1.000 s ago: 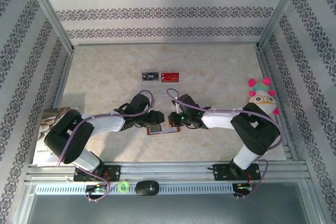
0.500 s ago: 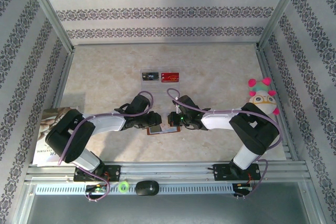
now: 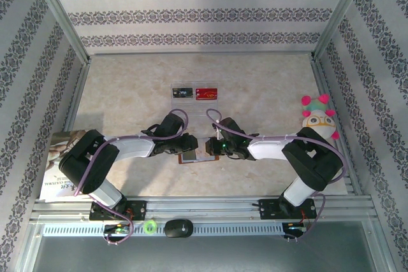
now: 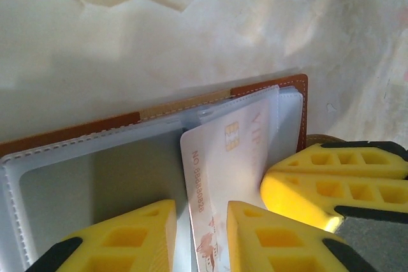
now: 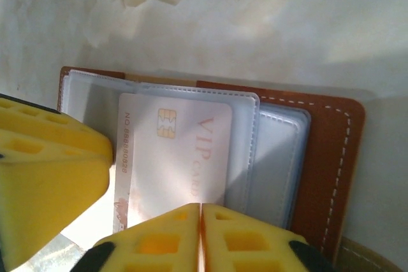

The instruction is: Take the credit cards out of the card holder

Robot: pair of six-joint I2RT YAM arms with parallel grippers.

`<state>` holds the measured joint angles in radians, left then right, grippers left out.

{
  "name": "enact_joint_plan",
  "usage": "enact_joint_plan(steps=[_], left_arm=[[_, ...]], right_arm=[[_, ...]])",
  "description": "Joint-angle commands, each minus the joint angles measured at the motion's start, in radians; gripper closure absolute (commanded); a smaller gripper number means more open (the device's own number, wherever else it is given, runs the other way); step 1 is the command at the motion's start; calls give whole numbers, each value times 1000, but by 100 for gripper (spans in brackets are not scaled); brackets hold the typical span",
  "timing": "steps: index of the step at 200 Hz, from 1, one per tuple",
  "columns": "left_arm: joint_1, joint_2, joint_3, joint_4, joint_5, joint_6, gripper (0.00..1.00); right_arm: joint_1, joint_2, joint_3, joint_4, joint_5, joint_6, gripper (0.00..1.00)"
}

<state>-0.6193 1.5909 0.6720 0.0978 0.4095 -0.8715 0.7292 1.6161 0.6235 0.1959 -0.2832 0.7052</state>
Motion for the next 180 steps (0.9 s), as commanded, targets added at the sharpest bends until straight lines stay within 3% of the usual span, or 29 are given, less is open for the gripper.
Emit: enact_joint_plan(steps=[1, 99, 136, 180], left_arm=[[7, 5, 19, 21, -6, 14, 72], [7, -22, 49, -19, 7, 34, 72], [-1, -49, 64, -36, 17, 31, 72], [-35, -14, 81, -32, 23, 19, 71]], right_arm=[[13, -10, -11, -142, -2, -51, 78], [4, -165, 51, -273, 55, -118, 75], [-3, -204, 64, -348, 109, -146, 84], [-7, -112, 56, -306, 72, -158, 92]])
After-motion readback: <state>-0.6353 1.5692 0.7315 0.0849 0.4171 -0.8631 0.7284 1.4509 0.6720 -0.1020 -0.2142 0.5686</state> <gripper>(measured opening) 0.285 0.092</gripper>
